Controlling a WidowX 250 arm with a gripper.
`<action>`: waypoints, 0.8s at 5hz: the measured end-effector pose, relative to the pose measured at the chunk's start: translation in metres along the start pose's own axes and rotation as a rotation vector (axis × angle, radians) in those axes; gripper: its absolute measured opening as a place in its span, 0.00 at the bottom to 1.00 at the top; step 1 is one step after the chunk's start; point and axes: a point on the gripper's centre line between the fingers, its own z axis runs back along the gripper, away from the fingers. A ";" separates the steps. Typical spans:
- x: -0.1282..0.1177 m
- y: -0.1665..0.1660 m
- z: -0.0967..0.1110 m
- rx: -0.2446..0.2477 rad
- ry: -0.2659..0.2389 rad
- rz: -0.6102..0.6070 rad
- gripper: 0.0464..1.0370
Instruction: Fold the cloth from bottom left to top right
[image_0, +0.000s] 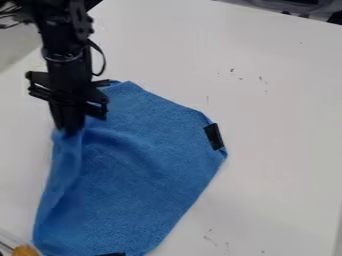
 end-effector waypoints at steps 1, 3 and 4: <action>0.017 -0.023 -0.008 -0.031 -0.006 -0.058 0.02; 0.046 -0.057 -0.022 -0.124 -0.042 -0.027 0.19; 0.060 -0.079 -0.014 -0.163 -0.064 0.058 0.46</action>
